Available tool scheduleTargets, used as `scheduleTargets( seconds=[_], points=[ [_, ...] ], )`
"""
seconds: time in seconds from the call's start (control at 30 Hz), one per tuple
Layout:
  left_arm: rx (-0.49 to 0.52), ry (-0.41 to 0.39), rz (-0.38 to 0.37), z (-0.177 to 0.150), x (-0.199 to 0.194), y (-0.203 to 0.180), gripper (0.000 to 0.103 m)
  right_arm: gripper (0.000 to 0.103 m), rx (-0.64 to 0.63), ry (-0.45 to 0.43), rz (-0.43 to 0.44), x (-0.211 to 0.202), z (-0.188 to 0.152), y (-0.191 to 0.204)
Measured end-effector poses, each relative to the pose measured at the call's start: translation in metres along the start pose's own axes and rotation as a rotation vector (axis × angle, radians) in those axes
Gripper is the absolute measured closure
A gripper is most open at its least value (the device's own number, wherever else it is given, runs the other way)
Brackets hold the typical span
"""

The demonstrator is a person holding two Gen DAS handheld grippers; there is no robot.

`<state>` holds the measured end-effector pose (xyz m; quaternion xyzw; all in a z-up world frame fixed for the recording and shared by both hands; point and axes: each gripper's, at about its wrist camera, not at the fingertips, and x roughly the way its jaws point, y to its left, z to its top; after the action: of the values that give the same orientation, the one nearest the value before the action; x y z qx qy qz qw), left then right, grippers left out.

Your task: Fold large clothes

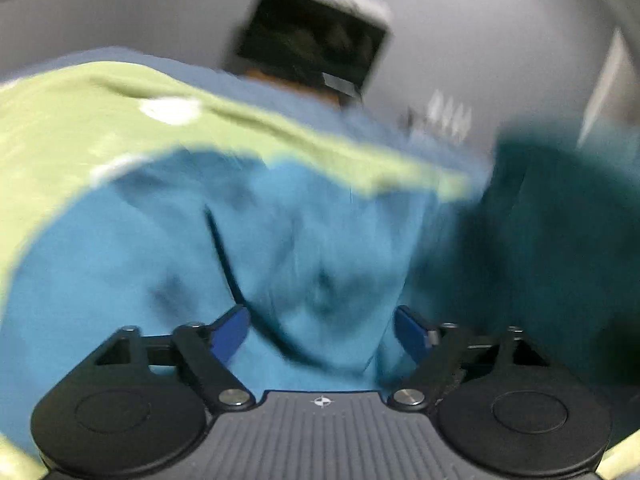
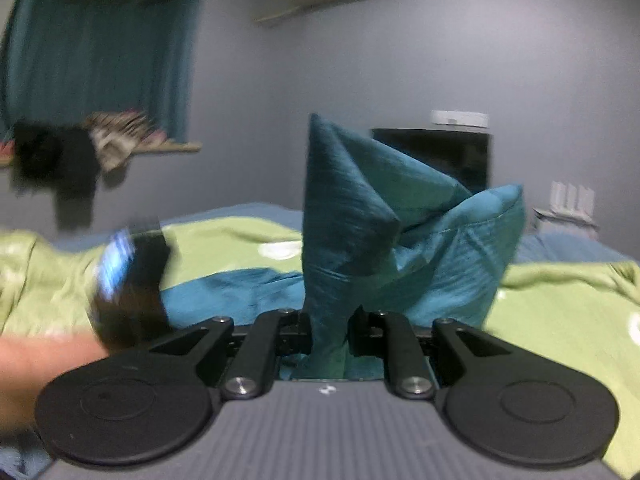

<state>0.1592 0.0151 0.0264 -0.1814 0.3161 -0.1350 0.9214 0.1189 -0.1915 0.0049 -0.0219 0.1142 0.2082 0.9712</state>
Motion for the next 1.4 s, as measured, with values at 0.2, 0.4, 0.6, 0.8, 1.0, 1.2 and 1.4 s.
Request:
scheduleTargets(
  seconds=[0.2,0.4,0.6,0.8,1.0,1.2,1.4],
  points=[
    [-0.284,-0.148,-0.251,0.022,-0.089,0.047,0.002,0.089,-0.124,0.057,0.098,0.027,-0.013,0.048],
    [-0.244,-0.067,-0.355,0.018,-0.096,0.050,0.002,0.089,-0.199,0.111,0.195,0.054,-0.021,0.083],
    [-0.265,0.089,-0.272,0.006,-0.069,0.064,0.036,0.089,-0.256,0.150,0.278,0.072,-0.024,0.112],
    [-0.300,0.142,-0.190,-0.005,-0.056,0.085,0.087,0.089,-0.350,0.201,0.331,0.079,-0.036,0.134],
    [-0.297,0.035,-0.145,0.007,-0.074,0.100,0.093,0.069,-0.330,0.132,0.333,0.057,-0.024,0.121],
    [-0.402,0.065,-0.101,0.000,-0.083,0.125,0.093,0.068,-0.075,0.135,0.165,0.063,-0.009,0.042],
    [-0.421,0.069,-0.103,-0.005,-0.082,0.134,0.088,0.068,0.031,0.244,0.035,0.123,-0.029,-0.009]
  ],
)
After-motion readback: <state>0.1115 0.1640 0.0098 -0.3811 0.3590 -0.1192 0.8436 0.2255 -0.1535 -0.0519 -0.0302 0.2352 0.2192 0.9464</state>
